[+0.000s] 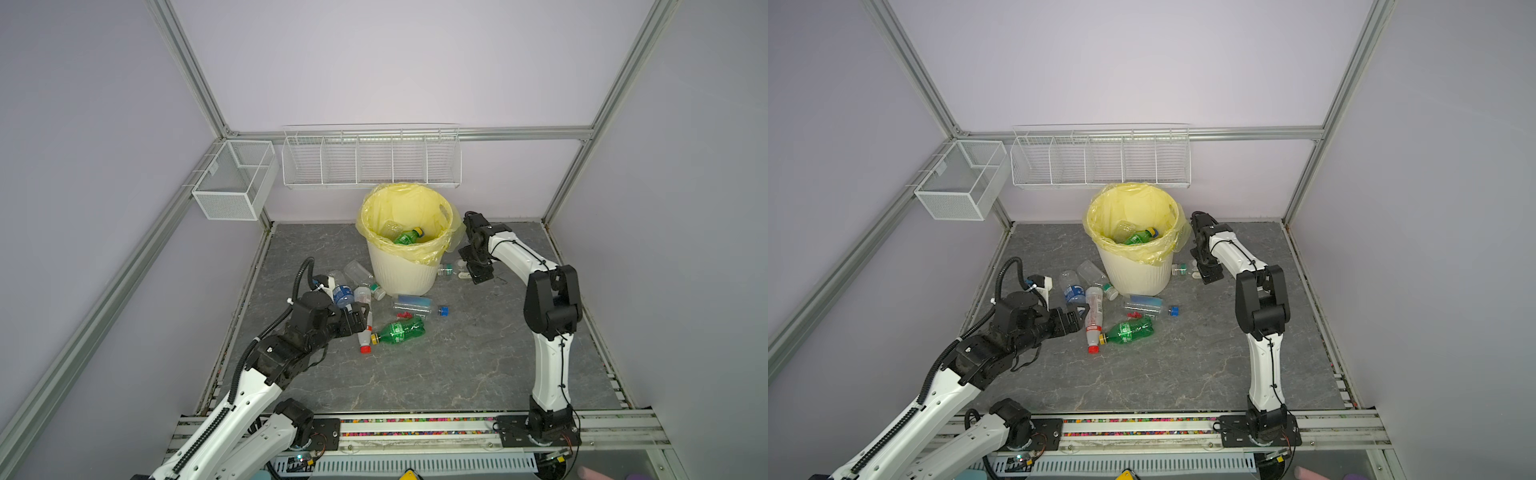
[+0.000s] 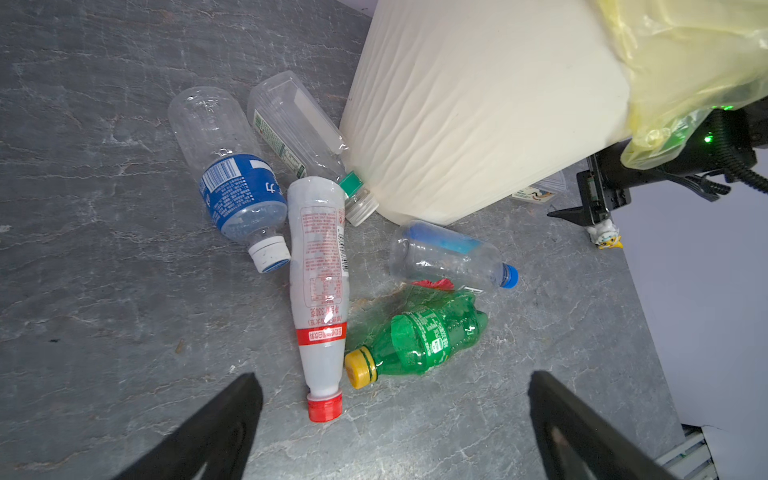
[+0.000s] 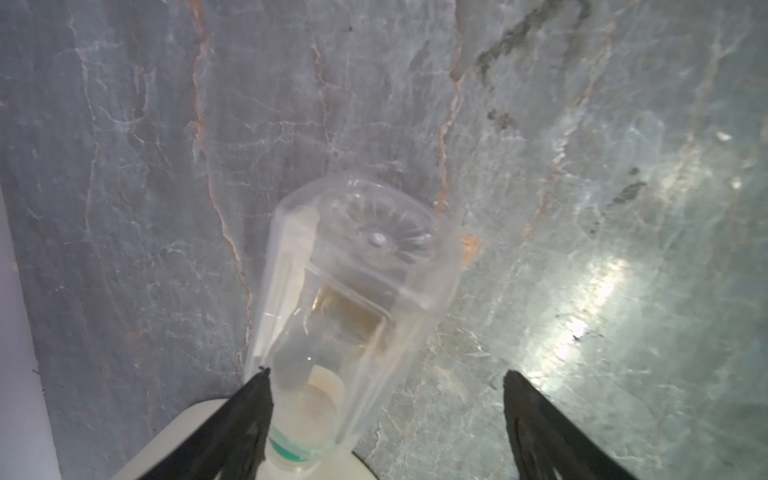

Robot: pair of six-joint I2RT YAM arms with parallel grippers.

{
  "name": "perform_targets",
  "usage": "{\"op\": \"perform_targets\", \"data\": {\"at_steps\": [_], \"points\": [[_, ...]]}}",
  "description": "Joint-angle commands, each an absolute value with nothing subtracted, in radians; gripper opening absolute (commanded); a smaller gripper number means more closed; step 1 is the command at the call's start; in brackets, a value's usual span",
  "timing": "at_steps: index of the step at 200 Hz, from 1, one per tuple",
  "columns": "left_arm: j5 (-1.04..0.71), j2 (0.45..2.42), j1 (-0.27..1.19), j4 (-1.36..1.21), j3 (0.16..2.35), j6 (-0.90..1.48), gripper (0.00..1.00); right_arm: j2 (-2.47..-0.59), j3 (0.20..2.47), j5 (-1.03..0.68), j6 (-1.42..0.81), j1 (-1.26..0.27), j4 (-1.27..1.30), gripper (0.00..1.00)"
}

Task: Throw the plastic bottles in the bin
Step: 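Lower the right gripper and close it on the clear green-capped bottle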

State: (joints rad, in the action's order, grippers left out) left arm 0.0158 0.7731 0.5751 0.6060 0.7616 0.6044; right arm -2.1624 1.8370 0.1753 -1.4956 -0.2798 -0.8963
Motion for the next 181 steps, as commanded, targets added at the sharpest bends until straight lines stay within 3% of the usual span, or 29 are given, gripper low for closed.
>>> {"op": "perform_targets", "data": {"at_steps": [1, 106, 140, 181], "points": [[-0.006, 0.763, 0.574, 0.598, 0.742, 0.642, 1.00, -2.177, 1.881, 0.170, -1.583, -0.286, -0.940, 0.88], [-0.037, 0.779, 0.574, 0.569, 0.733, 0.678, 1.00, -2.290, 1.973, 0.152, -1.607, -0.276, -0.950, 0.88], [-0.032, 0.785, 0.574, 0.572, 0.743, 0.692, 1.00, -2.356, 2.083, 0.228, -1.583, -0.267, -1.136, 0.88], [-0.012, 0.784, 0.574, 0.558, 0.738, 0.704, 1.00, -2.308, 1.924, 0.166, -1.567, -0.246, -1.012, 0.91]]}}
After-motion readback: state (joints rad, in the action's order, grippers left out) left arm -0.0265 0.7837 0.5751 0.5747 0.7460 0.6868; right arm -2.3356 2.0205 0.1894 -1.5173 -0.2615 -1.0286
